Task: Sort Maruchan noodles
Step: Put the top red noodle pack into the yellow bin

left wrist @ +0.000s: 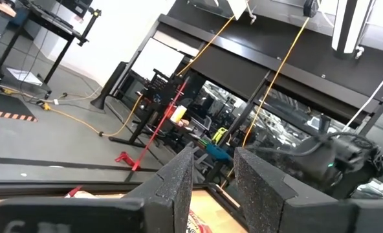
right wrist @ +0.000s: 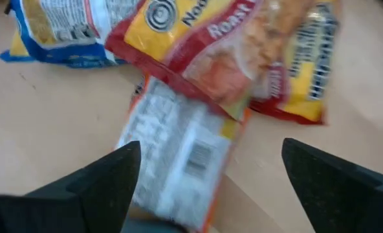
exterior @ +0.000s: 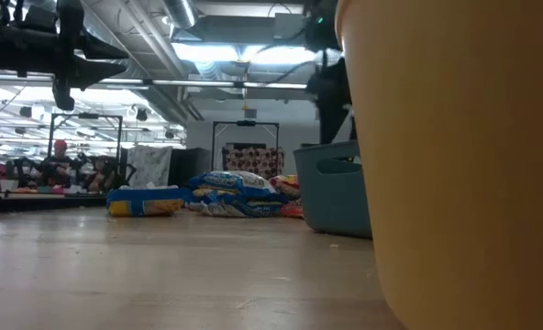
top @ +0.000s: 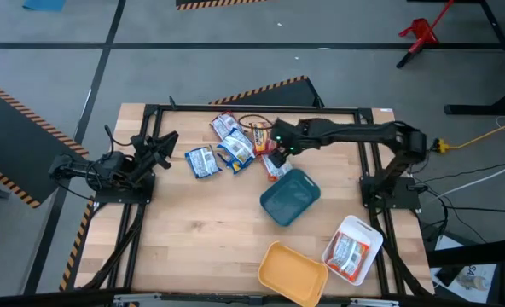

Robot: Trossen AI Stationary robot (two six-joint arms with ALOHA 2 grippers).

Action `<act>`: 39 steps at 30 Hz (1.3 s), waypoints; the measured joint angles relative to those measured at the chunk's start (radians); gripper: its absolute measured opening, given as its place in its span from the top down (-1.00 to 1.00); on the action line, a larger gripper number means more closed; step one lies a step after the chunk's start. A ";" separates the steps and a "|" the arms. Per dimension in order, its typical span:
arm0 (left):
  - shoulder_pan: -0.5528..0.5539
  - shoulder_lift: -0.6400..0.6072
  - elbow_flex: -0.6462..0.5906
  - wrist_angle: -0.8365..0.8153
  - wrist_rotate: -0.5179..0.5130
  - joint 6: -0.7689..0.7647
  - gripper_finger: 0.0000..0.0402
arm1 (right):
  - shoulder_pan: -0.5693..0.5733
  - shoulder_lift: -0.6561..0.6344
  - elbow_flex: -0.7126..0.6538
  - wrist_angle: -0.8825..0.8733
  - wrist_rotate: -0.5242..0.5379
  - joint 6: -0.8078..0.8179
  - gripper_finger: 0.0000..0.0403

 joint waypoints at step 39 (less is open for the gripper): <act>0.000 0.000 0.000 -0.011 -0.033 0.000 0.46 | -0.096 0.203 0.001 0.203 -0.074 0.003 0.94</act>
